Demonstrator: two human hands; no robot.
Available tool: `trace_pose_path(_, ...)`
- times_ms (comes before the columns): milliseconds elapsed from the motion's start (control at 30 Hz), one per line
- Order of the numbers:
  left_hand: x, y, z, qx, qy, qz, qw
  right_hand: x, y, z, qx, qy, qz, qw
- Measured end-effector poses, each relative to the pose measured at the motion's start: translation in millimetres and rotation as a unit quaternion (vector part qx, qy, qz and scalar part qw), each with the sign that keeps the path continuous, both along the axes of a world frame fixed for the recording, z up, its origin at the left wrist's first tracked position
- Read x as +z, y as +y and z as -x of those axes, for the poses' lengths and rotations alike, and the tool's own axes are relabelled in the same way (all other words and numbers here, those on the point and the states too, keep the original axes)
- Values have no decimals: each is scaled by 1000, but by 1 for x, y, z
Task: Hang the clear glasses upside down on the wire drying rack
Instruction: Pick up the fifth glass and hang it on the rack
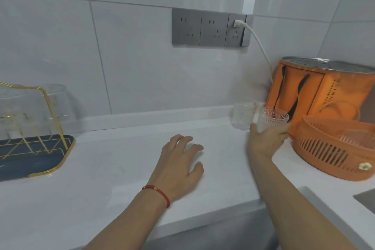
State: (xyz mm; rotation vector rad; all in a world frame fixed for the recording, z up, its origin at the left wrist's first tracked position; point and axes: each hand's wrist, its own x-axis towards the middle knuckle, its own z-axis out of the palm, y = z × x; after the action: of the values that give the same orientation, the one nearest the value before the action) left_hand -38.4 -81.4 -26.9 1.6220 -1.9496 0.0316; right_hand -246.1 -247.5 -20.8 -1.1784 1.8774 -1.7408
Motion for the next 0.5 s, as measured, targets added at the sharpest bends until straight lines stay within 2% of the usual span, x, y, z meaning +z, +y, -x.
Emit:
trace_pose_path(167,0,1,0,-15,20,-6,1000,-2,-8,4,-57,-13,-17,998)
trace_pose_path(300,2,2,0,-20,41,-3,999,3,10,3,-68,9,34,997)
trace_pose_path(400,5,5,0,-23,52,-4,998,10,37,-10,5,33,113,993)
trace_pose_path(500,9,9,1,-27,98,-16,995,11,68,-31,145,66,162,974)
